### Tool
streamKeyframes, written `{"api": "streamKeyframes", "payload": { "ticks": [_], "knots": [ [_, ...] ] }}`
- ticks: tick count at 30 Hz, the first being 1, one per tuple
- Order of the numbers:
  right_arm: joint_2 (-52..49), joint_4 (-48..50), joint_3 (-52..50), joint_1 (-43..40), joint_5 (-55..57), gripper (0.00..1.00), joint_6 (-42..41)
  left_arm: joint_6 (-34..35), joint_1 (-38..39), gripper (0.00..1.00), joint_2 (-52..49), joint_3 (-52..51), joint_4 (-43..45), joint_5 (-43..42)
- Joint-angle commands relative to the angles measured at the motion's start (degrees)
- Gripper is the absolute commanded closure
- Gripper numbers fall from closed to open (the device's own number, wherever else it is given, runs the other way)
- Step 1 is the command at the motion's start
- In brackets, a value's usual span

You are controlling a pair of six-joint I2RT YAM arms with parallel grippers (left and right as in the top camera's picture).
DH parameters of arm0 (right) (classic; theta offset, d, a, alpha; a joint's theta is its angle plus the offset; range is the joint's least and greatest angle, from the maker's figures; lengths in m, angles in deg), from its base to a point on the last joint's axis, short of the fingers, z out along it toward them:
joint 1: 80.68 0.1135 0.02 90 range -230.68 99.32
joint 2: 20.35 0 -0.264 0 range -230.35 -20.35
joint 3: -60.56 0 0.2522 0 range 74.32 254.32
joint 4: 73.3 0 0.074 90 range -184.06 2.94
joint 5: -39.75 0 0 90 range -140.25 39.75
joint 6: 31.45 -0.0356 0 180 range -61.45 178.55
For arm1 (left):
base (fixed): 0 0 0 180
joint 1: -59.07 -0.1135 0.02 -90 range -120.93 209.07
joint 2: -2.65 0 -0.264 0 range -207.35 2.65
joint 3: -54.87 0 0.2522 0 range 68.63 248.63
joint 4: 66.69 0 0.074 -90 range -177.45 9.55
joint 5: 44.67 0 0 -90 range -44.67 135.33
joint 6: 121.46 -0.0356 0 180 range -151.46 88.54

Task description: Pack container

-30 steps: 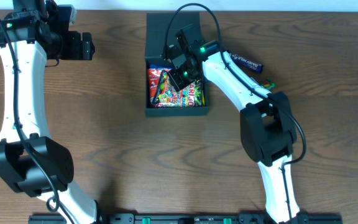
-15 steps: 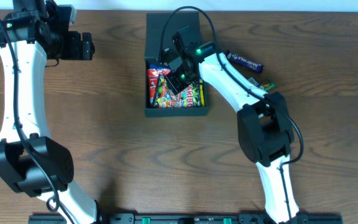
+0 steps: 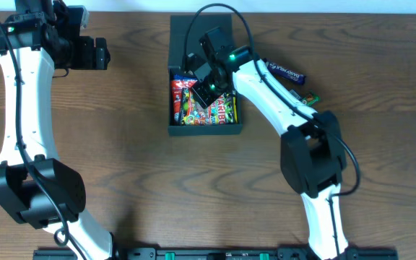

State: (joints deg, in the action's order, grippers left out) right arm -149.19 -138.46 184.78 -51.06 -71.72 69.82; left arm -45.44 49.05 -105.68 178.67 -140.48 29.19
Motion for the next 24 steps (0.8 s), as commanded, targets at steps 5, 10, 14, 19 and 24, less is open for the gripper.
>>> {"api": "streamKeyframes", "payload": {
  "ticks": [5, 10, 14, 19, 24],
  "knots": [
    [2.5, 0.2, 1.2, 0.9, -4.3, 0.99, 0.6, -0.9, -0.1, 0.05, -0.3, -0.1, -0.2, 0.0],
    [0.4, -0.1, 1.0, 1.2, -4.3, 0.99, 0.6, -0.8, -0.1, 0.05, -0.3, -0.1, -0.2, 0.0],
    [-2.3, -0.9, 1.0, 1.6, -4.3, 0.99, 0.6, -0.9, -0.1, 0.05, -0.3, -0.1, -0.2, 0.0],
    [-5.6, -1.7, 1.0, 1.6, -4.3, 0.99, -0.1, -0.9, -0.1, 0.05, -0.3, -0.1, -0.2, 0.0],
    [-7.1, -2.2, 0.9, 1.6, -4.2, 0.99, -0.1, -0.9, -0.1, 0.04, -0.3, -0.1, -0.2, 0.0]
  ]
}}
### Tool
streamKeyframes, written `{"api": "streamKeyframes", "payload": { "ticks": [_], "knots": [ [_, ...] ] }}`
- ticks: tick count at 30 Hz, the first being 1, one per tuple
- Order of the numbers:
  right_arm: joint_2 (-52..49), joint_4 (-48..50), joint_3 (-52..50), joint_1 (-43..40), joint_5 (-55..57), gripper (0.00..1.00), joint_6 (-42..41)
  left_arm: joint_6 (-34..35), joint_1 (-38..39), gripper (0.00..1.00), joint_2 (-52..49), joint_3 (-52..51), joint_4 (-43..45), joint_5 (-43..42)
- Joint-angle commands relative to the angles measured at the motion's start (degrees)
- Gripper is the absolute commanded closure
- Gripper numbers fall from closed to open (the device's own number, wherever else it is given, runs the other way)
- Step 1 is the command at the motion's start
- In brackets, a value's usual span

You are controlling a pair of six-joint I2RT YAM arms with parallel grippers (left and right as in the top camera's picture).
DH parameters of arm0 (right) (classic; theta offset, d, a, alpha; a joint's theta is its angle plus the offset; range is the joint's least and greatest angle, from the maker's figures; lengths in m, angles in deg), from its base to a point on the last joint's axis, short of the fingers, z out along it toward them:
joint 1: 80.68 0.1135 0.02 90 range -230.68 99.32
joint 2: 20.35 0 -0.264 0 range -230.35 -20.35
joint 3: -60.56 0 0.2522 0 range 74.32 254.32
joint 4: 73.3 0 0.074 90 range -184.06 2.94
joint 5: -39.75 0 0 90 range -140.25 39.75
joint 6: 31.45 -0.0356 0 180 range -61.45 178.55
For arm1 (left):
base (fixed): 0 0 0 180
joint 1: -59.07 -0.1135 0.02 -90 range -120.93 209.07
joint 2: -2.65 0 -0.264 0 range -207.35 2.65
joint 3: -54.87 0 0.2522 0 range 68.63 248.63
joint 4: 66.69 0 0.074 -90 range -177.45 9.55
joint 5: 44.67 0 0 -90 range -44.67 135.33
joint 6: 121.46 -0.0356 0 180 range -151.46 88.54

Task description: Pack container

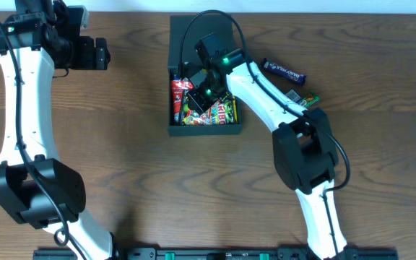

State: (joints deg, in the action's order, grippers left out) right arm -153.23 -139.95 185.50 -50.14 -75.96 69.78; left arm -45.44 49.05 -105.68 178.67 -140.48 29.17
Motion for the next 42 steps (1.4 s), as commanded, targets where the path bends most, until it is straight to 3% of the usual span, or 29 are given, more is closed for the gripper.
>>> {"api": "streamKeyframes", "payload": {
  "ticks": [1, 9, 13, 17, 35, 42],
  "knots": [
    [-3.1, -0.6, 0.2, 0.7, 0.0, 0.99, 0.0, -0.9, -0.1, 0.05, -0.3, -0.1, -0.2, 0.0],
    [0.7, -3.8, 2.9, 0.2, 1.8, 0.99, -0.1, -0.9, -0.1, 0.05, -0.3, -0.1, -0.2, 0.0],
    [5.9, -4.2, 3.1, -1.2, 15.8, 0.99, -5.2, -0.9, -0.1, 0.05, -0.3, -0.1, -0.2, 0.0],
    [6.4, -7.1, 3.0, -3.1, 22.2, 0.99, -9.1, -0.9, -0.1, 0.05, -0.3, -0.1, -0.2, 0.0],
    [6.1, -0.4, -8.0, -5.9, 21.2, 0.99, -12.1, -0.9, -0.1, 0.05, -0.3, -0.1, -0.2, 0.0],
    [6.8, -1.2, -6.9, -6.1, 21.2, 0.99, -12.1, -0.9, -0.1, 0.05, -0.3, -0.1, -0.2, 0.0]
  ]
}}
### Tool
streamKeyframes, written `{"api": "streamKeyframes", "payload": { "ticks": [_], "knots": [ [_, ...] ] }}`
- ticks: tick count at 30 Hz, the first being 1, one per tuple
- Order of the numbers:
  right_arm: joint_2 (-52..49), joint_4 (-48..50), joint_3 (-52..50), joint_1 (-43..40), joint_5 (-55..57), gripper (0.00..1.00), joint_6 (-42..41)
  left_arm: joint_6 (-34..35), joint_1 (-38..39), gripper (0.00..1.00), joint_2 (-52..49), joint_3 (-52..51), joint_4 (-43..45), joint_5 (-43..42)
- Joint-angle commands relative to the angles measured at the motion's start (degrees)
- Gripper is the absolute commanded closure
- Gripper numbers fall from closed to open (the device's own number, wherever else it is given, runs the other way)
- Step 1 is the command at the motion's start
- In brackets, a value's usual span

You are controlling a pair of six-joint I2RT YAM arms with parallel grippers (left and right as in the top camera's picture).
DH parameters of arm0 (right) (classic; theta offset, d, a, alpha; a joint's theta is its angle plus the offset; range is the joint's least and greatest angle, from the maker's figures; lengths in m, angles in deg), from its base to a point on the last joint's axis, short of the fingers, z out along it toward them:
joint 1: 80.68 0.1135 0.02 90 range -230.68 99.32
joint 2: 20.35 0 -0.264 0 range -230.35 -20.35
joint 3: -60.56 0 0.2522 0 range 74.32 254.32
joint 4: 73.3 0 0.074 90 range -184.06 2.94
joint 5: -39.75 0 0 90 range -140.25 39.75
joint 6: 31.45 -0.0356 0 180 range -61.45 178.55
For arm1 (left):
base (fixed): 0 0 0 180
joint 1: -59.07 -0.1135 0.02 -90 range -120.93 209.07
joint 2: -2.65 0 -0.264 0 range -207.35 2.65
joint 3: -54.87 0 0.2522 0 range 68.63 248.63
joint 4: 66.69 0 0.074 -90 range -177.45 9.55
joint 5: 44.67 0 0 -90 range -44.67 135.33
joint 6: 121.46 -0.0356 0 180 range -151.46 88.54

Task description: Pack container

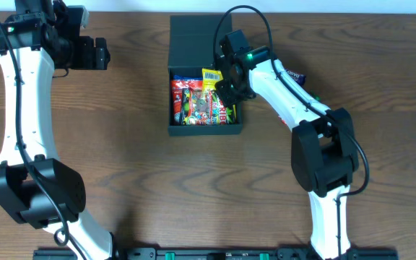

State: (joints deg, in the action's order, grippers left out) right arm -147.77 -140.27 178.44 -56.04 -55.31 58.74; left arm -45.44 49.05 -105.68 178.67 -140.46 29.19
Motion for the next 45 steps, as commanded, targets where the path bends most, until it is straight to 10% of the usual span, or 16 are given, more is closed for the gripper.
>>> {"api": "streamKeyframes", "payload": {
  "ticks": [1, 18, 27, 38, 45],
  "knots": [
    [1.9, -1.3, 1.1, -0.2, 0.6, 0.99, -1.0, -0.9, -0.1, 0.05, -0.3, -0.1, -0.2, 0.0],
    [9.2, -2.6, 4.6, -11.8, 9.4, 0.97, -17.0, -0.9, -0.1, 0.05, -0.3, -0.1, -0.6, 0.0],
    [5.6, 4.1, 4.6, -15.6, 7.9, 0.01, 4.0, -0.9, -0.1, 0.05, -0.3, -0.1, -0.9, 0.0],
    [-1.2, 10.5, 6.6, -20.7, 1.5, 0.01, 23.4, -0.9, -0.1, 0.05, -0.3, -0.1, -2.0, 0.0],
    [-15.7, -1.6, 28.7, -21.9, 3.4, 0.01, 28.7, -0.8, -0.1, 0.05, -0.3, -0.1, -2.4, 0.2]
  ]
}}
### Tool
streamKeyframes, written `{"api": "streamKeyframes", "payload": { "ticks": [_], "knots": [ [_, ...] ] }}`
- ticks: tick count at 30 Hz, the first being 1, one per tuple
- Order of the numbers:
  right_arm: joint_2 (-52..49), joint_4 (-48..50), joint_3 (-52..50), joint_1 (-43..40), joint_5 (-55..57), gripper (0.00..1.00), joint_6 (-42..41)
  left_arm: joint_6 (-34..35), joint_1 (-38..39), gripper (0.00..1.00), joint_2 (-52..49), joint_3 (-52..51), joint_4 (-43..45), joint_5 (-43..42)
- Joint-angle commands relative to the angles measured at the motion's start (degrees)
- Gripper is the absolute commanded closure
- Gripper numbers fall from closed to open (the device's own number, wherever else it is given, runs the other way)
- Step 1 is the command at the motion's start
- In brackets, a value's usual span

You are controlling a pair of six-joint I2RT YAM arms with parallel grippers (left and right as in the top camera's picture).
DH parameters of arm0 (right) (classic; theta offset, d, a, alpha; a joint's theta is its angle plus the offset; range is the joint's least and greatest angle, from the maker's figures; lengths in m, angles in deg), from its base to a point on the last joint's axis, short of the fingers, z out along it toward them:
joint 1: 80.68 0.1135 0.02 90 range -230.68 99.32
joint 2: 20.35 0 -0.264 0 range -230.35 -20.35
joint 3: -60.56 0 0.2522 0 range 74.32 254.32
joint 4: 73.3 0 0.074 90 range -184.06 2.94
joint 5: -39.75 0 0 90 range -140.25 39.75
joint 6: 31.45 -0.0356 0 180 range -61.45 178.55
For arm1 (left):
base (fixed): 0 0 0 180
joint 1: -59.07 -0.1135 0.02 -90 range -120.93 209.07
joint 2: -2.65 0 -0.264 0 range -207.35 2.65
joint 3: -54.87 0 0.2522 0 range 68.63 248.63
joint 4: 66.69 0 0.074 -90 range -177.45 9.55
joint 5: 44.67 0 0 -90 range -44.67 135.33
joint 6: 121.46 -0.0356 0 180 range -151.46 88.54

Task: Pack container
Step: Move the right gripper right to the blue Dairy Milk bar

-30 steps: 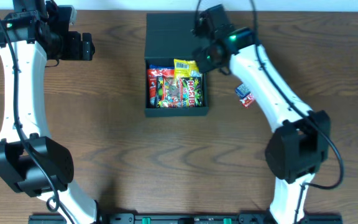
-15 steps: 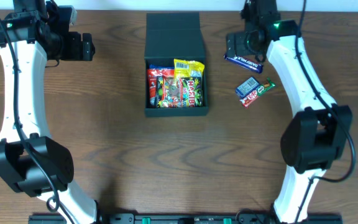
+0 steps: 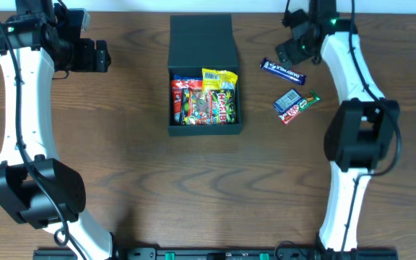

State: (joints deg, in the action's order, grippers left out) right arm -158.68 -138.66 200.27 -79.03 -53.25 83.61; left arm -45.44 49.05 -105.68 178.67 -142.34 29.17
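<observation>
The black container (image 3: 173, 128) stands open at the table's middle, its lid folded back toward the far side. Inside lie several bright sweet packs, with a yellow pack (image 3: 218, 78) on top at the far right. On the table to the right lie a dark blue bar (image 3: 283, 71), a small blue-white packet (image 3: 288, 99) and a red-green bar (image 3: 303, 106). My right gripper (image 3: 289, 52) hovers just beyond the blue bar, looks open, and holds nothing. My left gripper (image 3: 101, 55) hangs open at the far left, away from everything.
The raised lid (image 3: 202, 40) takes up the space behind the container. The table's far edge runs close behind both grippers. Both arm bases stand at the near edge.
My right gripper was at the container's right rim beside the yellow pack. It is now at the far right, over the blue bar. The yellow pack stays in the container. The left arm is unchanged.
My right gripper was first over the container's inside, then deeper among the packs. Later it stood at the right rim with the yellow pack lying on top of the others. Now it is out of the container near the loose bars. The left arm never moved.
</observation>
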Motion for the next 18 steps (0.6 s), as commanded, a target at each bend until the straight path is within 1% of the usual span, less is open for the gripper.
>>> {"api": "streamKeyframes", "payload": {
  "ticks": [1, 3, 5, 9, 18],
  "knots": [
    [-6.8, -5.1, 9.9, 1.3, 2.4, 0.01, 4.4, -0.8, -0.1, 0.04, -0.3, -0.1, -0.6, 0.2],
    [-8.4, -7.2, 12.4, 1.4, 1.6, 0.01, 4.4, -0.6, -0.1, 0.05, -0.3, -0.1, -1.1, 0.2],
    [-8.7, -8.4, 12.6, 1.2, -1.0, 0.01, 5.2, -0.6, -0.1, 0.05, -0.3, -0.1, -1.6, 0.2],
    [-8.7, -11.6, 12.6, 0.8, -3.3, 0.13, 9.8, -0.6, -0.1, 0.04, -0.3, -0.1, -1.8, 0.2],
    [-9.1, -12.8, 10.3, 0.7, -4.6, 0.13, 11.5, -0.6, -0.1, 0.05, -0.3, -0.1, -1.7, 0.2]
  ]
}}
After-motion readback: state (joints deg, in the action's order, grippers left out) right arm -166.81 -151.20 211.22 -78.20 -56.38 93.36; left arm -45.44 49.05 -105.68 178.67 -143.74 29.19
